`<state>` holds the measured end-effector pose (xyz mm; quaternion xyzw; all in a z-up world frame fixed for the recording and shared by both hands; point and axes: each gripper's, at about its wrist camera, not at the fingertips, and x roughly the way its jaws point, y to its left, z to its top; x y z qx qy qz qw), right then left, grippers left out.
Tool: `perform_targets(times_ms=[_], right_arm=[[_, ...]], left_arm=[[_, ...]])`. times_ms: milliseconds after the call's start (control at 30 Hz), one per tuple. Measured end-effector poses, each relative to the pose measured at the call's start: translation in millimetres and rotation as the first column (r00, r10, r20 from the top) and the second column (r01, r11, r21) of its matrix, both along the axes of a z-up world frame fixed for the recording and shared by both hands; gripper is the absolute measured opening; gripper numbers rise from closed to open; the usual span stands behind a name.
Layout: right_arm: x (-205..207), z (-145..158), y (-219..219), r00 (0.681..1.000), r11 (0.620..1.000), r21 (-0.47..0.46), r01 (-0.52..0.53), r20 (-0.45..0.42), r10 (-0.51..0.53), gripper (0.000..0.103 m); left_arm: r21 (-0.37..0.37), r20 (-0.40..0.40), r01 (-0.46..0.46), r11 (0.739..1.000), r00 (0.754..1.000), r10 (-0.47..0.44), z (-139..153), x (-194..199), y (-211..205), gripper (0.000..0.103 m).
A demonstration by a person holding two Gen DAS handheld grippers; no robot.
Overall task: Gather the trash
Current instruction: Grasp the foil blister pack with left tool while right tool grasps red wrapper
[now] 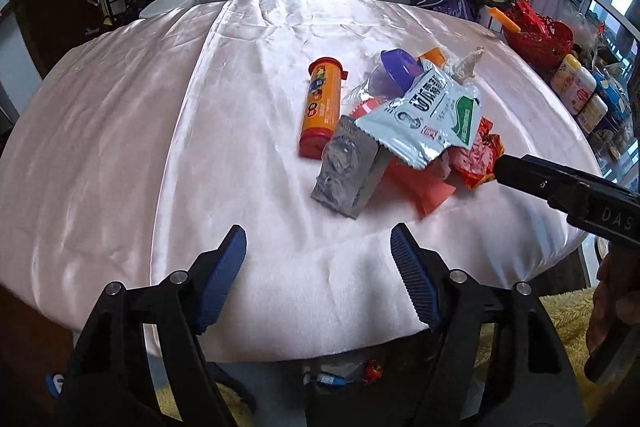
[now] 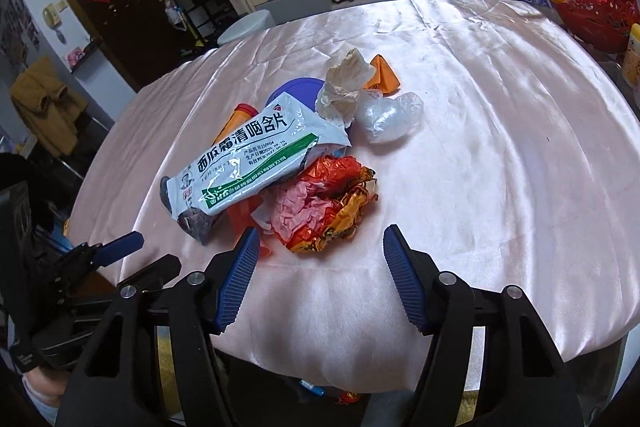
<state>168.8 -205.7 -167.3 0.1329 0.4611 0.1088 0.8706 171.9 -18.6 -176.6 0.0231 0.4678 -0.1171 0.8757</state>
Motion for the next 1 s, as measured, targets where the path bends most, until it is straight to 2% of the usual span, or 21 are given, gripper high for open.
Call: perform_targets(times_ms=[333,367,400,433,633,667,1000], right_arm=[[16.4,-17.0,7.7,0.999,1.0,0.019,-0.015,-0.038,0.015,0.065],[17.8,-18.5,6.7,0.999,1.0,0.019,-0.013,-0.038,0.014,0.062],[18.2,-19.5,6.3,0.999,1.0,0.022,-0.012,-0.039,0.013,0.051],[18.9,-19.6,5.8,0.999,1.0,0.029,-0.012,-0.039,0.013,0.048],[14.3,-11.2,3.2,1.0,1.0,0.022,-0.012,-0.008,0.012,0.044],[13.6,-8.6,1.9,1.0,1.0,0.019,-0.008,-0.001,0.008,0.044],[-5.9,16.4,-15.9,0.997,0.999,0.008,0.036,0.062,-0.036,0.044]], left_arm=[[0.001,0.0,0.013,1.0,1.0,-0.013,-6.6,29.2,-11.6,0.07],[0.004,-0.002,0.014,1.0,1.0,-0.014,-8.4,31.1,-12.2,0.069],[0.004,-0.005,0.016,1.0,1.0,-0.016,-10.1,32.8,-12.8,0.066],[-0.002,-0.01,0.021,1.0,1.0,-0.021,-11.4,34.2,-12.4,0.059],[-0.011,-0.014,0.034,0.999,0.999,-0.034,-12.9,34.9,-9.5,0.023],[-0.01,-0.012,0.031,0.999,0.999,-0.031,-12.1,33.5,-9.0,0.02],[-0.019,0.036,0.018,1.0,0.999,-0.017,8.5,10.9,-0.2,0.018]])
